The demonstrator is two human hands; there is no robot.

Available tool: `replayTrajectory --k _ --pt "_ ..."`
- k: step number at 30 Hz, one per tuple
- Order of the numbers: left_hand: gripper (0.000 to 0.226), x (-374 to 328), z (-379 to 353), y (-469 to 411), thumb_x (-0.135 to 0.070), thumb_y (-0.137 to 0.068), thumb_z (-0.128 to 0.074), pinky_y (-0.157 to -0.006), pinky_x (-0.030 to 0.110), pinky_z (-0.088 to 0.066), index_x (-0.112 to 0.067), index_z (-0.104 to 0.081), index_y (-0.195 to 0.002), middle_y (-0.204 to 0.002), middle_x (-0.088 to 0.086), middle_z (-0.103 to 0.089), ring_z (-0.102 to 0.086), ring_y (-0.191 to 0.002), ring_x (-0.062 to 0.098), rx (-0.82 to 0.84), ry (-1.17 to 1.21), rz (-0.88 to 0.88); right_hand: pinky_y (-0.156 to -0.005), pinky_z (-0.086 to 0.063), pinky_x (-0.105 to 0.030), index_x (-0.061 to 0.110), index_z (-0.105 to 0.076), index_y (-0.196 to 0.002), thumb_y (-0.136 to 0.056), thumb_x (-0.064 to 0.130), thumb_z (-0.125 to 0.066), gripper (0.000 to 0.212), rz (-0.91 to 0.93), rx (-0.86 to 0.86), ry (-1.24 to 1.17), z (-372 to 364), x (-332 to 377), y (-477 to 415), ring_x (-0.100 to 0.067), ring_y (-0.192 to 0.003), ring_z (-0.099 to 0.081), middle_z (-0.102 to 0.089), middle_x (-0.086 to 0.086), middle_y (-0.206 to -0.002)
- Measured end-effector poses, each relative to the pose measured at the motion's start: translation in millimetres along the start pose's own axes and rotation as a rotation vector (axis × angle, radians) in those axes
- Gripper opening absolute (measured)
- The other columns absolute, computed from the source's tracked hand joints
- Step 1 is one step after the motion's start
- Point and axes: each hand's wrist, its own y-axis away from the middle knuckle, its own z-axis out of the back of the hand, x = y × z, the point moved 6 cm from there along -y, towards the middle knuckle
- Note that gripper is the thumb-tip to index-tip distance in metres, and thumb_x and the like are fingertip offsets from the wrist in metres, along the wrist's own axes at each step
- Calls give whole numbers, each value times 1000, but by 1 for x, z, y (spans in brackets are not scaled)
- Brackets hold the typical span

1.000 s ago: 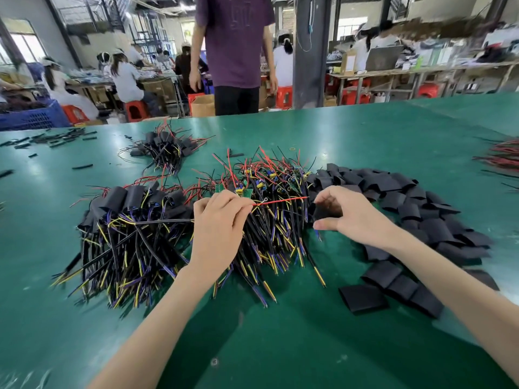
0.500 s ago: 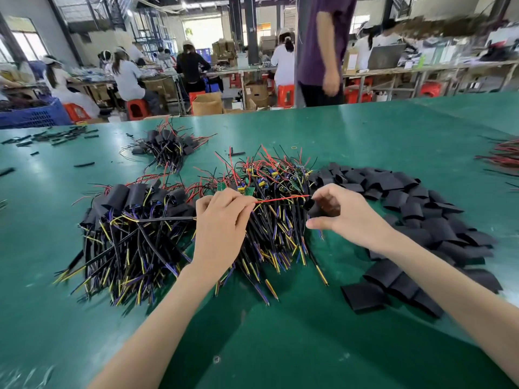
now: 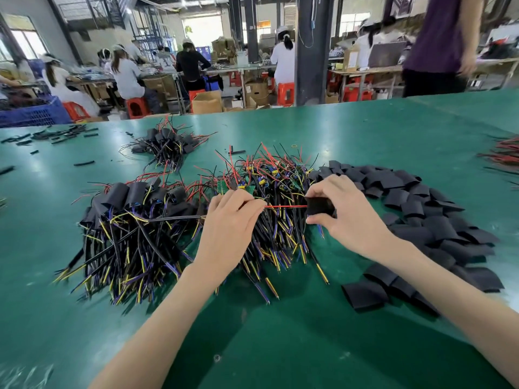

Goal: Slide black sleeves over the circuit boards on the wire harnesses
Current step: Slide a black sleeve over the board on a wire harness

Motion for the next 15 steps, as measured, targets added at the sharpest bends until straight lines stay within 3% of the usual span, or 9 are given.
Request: replayTrajectory --k 5,8,15 --pt "13 -13 3 0 -10 -90 -61 -74 40 -50 -6 -71 -95 -87 8 -61 -59 -83 27 -23 103 41 -80 -34 -29 7 -62 -98 -68 15 -80 36 112 6 224 -6 12 4 -29 -89 -50 -59 -6 -93" --pt "13 -17 6 -1 -7 -90 -61 -78 34 -49 -4 -71 -97 -89 10 -61 -60 -85 26 -57 217 65 -80 -33 -27 8 -61 -101 -70 16 -79 36 63 -7 177 -4 11 4 -27 -92 -49 -58 -5 -95" --pt "30 -32 -8 4 -6 -95 -43 -88 18 -39 -2 -53 -123 -104 6 -52 -50 -92 16 143 451 32 -77 -38 -34 4 -64 -95 -70 12 -79 31 171 -15 169 -8 33 9 -30 -84 -52 -60 -7 -88"
